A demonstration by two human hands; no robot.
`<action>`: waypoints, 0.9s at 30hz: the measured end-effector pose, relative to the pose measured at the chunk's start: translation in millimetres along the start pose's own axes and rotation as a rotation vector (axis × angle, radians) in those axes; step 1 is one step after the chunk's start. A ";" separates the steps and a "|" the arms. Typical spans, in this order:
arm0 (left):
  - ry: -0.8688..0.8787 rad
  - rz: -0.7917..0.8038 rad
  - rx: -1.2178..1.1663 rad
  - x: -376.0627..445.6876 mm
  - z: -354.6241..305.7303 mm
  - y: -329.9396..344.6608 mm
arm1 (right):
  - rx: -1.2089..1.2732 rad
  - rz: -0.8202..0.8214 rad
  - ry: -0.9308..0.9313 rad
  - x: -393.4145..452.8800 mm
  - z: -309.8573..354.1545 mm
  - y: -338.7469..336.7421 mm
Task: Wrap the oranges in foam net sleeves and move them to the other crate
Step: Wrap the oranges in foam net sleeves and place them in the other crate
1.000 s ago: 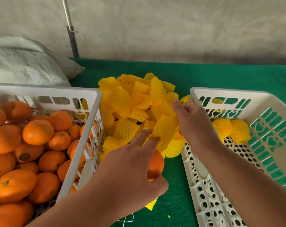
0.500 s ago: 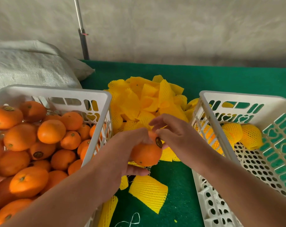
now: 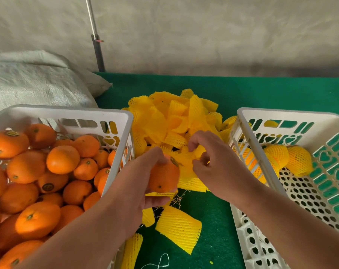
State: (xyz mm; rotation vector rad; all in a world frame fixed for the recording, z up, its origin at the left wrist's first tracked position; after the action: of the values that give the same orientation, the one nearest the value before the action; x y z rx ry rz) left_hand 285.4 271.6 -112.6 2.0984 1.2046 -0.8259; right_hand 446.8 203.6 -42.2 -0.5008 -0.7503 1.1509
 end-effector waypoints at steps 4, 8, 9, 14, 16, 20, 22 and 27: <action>0.163 0.001 -0.174 -1.8 -4.1 -10.6 | -0.131 0.163 -0.093 -2.5 13.4 18.9; 0.187 0.075 -0.269 -8.6 -10.1 -0.8 | -0.215 0.185 -0.031 -3.6 3.4 22.3; 0.185 0.082 -0.290 -11.8 -11.9 0.2 | -0.220 0.155 -0.015 -2.9 1.0 18.7; 0.203 0.160 -0.345 -17.8 -13.6 5.4 | -0.249 0.151 -0.004 -2.1 -1.5 15.9; 0.195 0.201 -0.406 -20.8 -14.2 8.4 | -0.271 0.265 -0.029 -6.1 0.5 30.0; 0.149 0.266 -0.504 -19.7 -12.8 12.7 | -0.238 0.412 -0.070 -15.1 5.6 52.6; 0.146 0.302 -0.526 -18.9 -14.3 15.7 | -0.213 0.421 -0.073 -16.4 6.4 54.5; 0.265 0.127 -0.364 -14.3 -18.8 3.5 | -0.162 0.374 -0.063 -14.9 6.8 51.0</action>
State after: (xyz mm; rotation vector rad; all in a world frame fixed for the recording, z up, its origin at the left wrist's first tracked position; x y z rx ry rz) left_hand 287.1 276.3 -89.3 1.9931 1.2325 -0.2505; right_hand 406.6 207.0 -77.5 -0.7668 -0.8303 1.4640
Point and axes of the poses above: each hand's wrist, its own x-axis towards the middle knuckle, its own y-axis out of the palm, z = x × y, the point moved 10 cm from there along x, towards the middle knuckle, and after that the axes turned 5 degrees about -y, right-handed, at the moved point
